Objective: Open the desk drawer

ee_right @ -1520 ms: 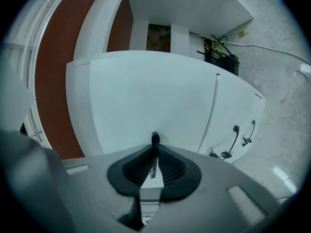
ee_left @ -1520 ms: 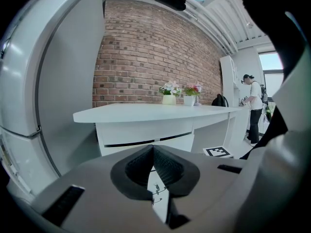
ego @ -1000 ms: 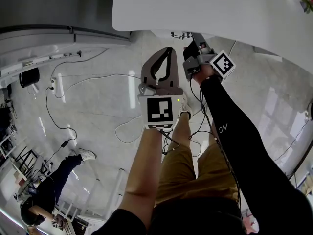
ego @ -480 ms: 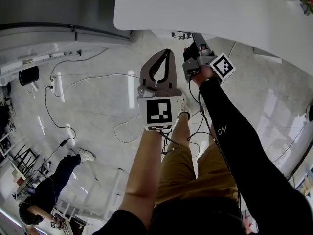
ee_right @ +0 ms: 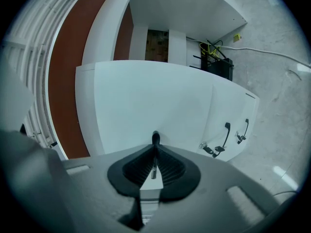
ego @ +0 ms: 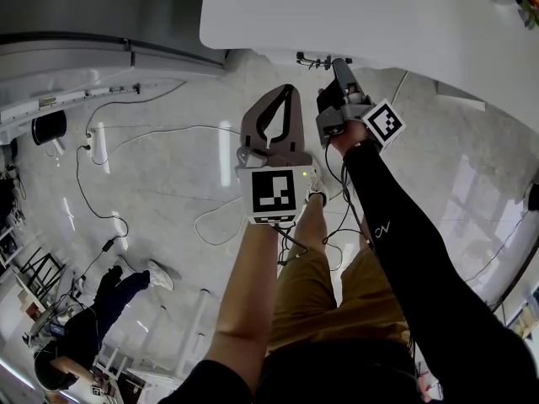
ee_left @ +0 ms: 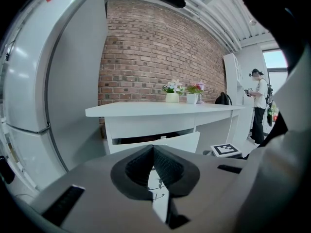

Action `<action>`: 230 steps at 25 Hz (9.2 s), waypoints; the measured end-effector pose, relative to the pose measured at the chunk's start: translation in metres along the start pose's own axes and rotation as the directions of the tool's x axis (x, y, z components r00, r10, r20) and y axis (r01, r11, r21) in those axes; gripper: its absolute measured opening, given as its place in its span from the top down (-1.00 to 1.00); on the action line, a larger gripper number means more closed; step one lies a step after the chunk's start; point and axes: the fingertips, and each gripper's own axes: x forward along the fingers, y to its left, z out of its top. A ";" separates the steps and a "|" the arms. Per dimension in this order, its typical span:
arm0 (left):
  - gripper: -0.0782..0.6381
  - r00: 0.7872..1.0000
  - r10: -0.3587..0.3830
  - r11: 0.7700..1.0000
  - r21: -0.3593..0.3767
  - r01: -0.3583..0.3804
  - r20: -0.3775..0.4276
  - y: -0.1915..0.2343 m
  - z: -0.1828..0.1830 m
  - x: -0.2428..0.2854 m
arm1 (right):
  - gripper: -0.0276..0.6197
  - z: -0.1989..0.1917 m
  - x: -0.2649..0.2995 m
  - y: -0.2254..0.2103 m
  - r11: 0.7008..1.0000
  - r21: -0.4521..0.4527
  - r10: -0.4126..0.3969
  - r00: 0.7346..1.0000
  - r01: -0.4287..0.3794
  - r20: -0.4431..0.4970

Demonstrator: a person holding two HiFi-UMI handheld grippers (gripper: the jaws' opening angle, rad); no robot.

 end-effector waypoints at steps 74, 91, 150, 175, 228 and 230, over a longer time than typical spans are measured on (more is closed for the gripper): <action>0.76 0.998 0.015 0.998 0.065 -0.011 -0.053 -0.006 -0.028 -0.030 | 0.84 -0.024 -0.047 -0.010 0.998 -0.006 -0.066 0.998 0.066 -0.022; 0.76 0.997 0.021 0.999 0.050 -0.017 -0.079 -0.006 -0.038 -0.029 | 0.84 -0.025 -0.048 -0.010 0.997 0.001 -0.071 0.997 0.071 -0.026; 0.76 0.997 0.038 0.997 0.068 -0.033 -0.066 -0.022 -0.045 -0.080 | 0.84 -0.070 -0.139 -0.043 0.987 -0.001 -0.159 0.975 0.160 -0.156; 0.76 0.997 0.053 0.996 0.073 -0.049 -0.054 -0.033 -0.044 -0.083 | 0.84 -0.094 -0.183 -0.069 0.975 0.010 -0.215 0.953 0.222 -0.213; 0.76 0.987 0.110 0.992 0.067 -0.103 -0.118 -0.031 -0.075 -0.096 | 0.84 -0.086 -0.170 -0.128 0.972 -0.097 -0.233 0.934 0.214 -0.271; 0.76 0.987 0.109 0.992 0.070 -0.101 -0.118 -0.031 -0.076 -0.097 | 0.84 -0.086 -0.169 -0.130 0.973 -0.100 -0.228 0.934 0.208 -0.274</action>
